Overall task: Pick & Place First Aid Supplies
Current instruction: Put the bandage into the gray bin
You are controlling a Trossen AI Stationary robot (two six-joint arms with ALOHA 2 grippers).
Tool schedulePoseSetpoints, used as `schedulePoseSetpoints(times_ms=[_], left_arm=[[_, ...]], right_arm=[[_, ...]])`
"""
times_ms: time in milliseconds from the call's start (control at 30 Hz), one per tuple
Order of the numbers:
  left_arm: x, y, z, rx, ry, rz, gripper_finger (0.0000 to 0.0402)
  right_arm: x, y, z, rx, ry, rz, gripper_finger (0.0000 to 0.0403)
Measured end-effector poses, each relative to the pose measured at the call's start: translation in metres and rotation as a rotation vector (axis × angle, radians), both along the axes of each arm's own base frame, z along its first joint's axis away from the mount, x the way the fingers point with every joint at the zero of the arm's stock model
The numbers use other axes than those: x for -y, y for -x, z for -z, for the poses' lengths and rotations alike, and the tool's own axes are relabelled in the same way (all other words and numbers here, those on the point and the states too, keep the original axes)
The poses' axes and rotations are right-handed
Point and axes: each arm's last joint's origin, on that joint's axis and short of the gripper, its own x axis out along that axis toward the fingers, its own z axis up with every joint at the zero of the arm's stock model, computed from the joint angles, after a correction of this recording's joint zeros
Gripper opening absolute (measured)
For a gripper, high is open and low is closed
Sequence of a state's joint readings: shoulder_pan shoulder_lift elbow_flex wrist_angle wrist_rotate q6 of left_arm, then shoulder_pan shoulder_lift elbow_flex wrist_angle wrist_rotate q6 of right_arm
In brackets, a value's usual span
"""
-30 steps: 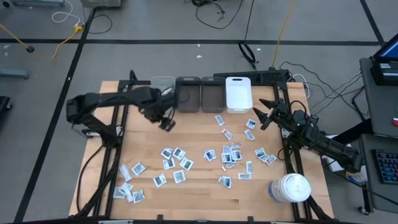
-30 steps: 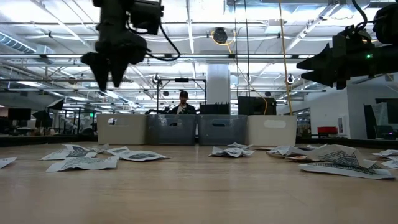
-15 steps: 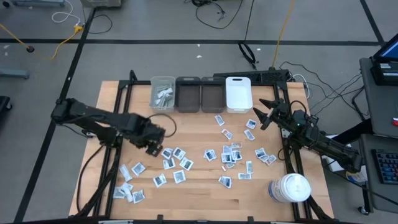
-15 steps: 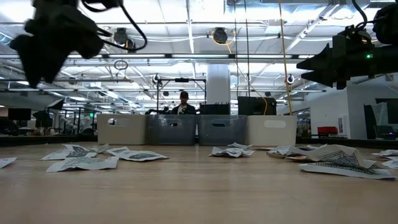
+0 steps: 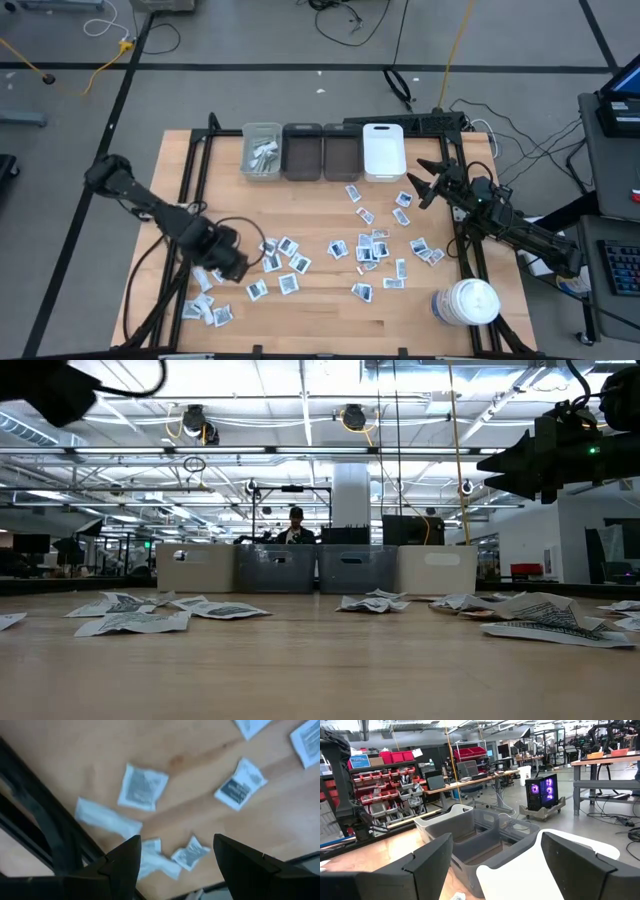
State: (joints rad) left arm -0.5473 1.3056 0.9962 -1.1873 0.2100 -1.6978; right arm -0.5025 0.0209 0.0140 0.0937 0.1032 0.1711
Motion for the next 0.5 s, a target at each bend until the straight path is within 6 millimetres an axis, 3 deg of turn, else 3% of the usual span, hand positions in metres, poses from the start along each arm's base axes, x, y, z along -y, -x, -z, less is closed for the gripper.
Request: schedulePoseSetpoints(times_ms=[500], left_arm=[[0.048,0.026,0.002,-0.081,0.046,-0.23,0.0255]], right_arm=[[0.0,0.0,0.0,0.0,0.0,0.0,0.0297]])
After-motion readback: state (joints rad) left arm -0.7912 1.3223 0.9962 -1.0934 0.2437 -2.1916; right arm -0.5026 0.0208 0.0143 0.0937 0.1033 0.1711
